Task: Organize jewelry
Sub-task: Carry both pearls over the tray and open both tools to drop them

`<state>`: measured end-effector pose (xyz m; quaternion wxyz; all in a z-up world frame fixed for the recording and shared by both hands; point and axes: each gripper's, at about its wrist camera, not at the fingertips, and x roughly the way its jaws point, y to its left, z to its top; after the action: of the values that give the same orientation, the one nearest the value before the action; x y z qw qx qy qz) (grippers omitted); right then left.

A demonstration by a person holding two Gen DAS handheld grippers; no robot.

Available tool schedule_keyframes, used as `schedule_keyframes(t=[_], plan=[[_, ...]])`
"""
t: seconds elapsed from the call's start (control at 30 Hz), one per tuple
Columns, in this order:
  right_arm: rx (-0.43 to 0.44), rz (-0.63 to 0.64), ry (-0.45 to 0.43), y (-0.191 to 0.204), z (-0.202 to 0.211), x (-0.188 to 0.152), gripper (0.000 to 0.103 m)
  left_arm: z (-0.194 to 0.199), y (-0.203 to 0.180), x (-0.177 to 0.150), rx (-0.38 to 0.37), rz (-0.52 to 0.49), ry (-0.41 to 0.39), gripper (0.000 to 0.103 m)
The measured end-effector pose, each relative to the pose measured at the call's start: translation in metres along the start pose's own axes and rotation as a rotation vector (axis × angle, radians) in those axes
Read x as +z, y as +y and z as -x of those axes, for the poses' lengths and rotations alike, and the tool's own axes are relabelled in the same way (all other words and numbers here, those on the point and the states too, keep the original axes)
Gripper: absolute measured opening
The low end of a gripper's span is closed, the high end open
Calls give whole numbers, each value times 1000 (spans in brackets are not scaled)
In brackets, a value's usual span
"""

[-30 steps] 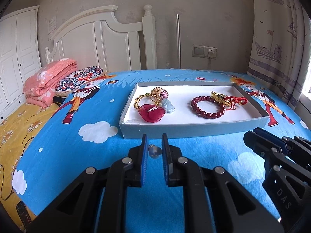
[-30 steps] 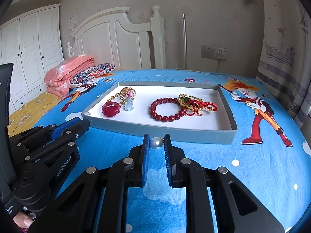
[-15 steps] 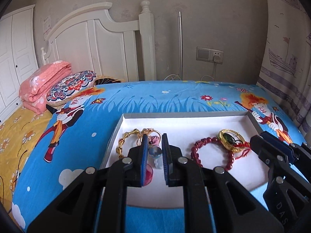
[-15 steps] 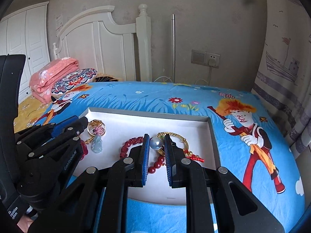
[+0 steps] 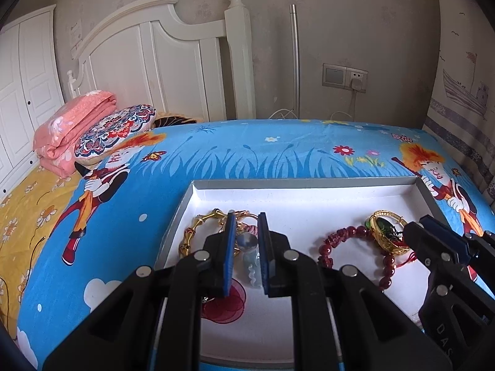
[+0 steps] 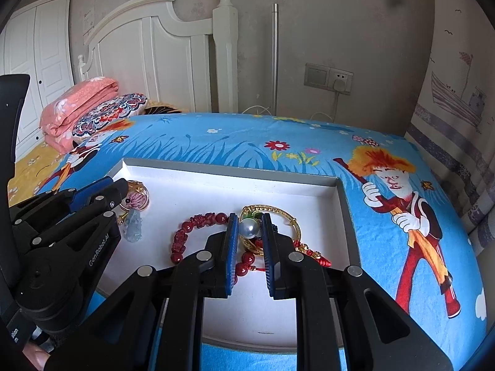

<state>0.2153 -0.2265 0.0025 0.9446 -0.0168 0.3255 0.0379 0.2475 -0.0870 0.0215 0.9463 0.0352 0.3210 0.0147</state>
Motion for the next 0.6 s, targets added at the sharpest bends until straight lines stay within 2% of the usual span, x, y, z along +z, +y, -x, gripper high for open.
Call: schedule_keyframes(t=[0.13, 0.2, 0.23, 0.3, 0.33, 0.4, 0.5, 0.6], plan=[[-10, -23, 3, -3, -2, 1, 17, -2, 3, -2, 2, 3, 2, 18], [-19, -19, 2, -4, -2, 1, 17, -2, 4, -2, 2, 6, -2, 37], [-20, -18, 4, -4, -2, 1, 19, -1, 5, -2, 6, 9, -9, 41], [-24, -16, -1, -4, 0, 1, 26, 2, 6, -1, 5, 10, -23, 56], [-26, -16, -5, -5, 1, 1, 27, 3, 7, -1, 6, 8, -30, 58], [-27, -19, -8, -5, 4, 2, 30, 6, 6, -1, 9, -1, -42, 68], [-22, -22, -23, -7, 11, 2, 45, 12, 8, 0, 10, -8, -59, 74], [-24, -10, -31, -5, 16, 2, 50, 22, 10, 0, 6, -11, -84, 85]])
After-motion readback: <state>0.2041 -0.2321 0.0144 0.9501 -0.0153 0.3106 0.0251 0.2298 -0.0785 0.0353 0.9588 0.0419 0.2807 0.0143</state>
